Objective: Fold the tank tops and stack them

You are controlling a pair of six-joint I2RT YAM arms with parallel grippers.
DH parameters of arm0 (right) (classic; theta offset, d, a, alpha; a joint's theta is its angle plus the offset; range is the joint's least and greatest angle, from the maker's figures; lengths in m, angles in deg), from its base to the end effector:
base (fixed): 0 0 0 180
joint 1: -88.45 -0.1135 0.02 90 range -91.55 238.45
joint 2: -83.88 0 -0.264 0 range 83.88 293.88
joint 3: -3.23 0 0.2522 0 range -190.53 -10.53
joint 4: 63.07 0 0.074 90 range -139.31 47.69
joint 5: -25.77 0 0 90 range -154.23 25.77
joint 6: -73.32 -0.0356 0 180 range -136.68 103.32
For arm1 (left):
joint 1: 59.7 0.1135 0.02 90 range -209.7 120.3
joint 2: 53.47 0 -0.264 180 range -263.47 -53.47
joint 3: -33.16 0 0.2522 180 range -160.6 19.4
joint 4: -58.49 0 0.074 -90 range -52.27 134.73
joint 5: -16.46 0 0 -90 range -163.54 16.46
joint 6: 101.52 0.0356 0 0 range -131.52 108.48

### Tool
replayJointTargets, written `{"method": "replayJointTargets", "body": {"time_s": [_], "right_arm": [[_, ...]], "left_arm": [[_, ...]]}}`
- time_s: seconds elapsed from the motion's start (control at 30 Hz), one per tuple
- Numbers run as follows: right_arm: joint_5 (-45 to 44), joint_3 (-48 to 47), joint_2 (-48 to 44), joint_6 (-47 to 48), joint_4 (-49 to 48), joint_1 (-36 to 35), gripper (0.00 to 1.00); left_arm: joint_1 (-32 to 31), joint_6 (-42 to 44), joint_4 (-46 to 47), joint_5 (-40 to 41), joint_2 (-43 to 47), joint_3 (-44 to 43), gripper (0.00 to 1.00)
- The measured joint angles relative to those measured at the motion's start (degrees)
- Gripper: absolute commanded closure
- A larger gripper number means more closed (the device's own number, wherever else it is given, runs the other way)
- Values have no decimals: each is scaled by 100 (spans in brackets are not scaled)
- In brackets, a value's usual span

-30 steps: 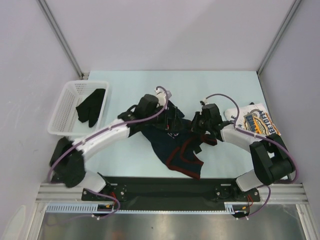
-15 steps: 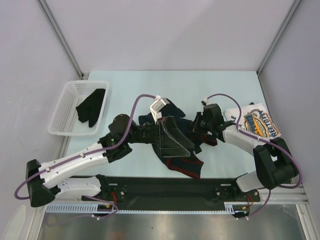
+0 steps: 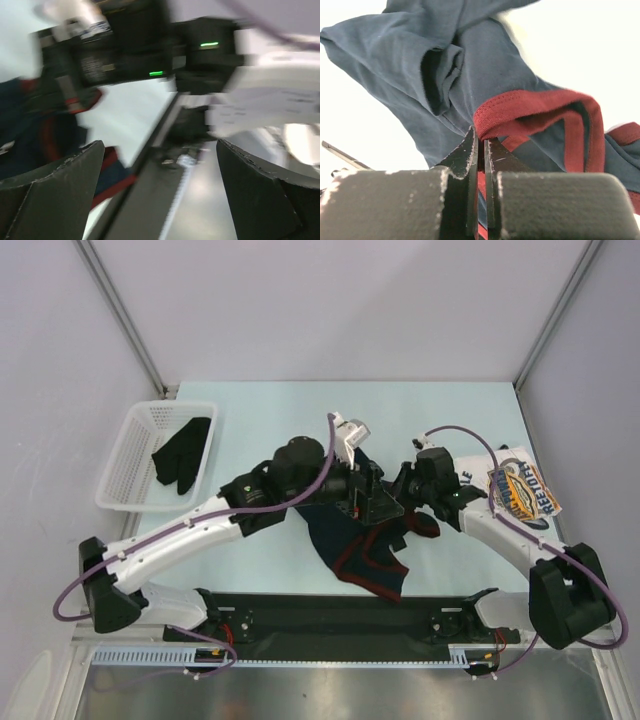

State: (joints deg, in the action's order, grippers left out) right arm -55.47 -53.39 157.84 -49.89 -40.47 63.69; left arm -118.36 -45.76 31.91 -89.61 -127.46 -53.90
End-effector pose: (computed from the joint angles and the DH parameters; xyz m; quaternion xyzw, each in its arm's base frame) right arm 0.2443 0.1186 0.2220 0.0343 0.9034 0.2650 0.3355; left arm 0.1466 -0.2597 0.3990 0.2490 0.7418 -0.5199 0.3427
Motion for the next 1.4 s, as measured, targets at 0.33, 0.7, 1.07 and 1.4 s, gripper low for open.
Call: {"method": "replayJointTargets", "body": {"time_s": [0.33, 0.7, 1.07, 1.4], "right_arm": [[-162, 133, -487, 22, 313, 4, 100], [-273, 826, -774, -105, 247, -153, 100], [-402, 1342, -861, 249, -350, -339, 100], [-614, 2389, -1467, 369, -1447, -485, 100]], "left_arm": [[693, 1078, -1069, 1556, -1099, -321, 0], [1808, 1080, -673, 1593, -1150, 267, 0], [1801, 1241, -87, 1639, -1145, 1049, 0], [1801, 1523, 280, 1954, -1241, 1150, 0]]}}
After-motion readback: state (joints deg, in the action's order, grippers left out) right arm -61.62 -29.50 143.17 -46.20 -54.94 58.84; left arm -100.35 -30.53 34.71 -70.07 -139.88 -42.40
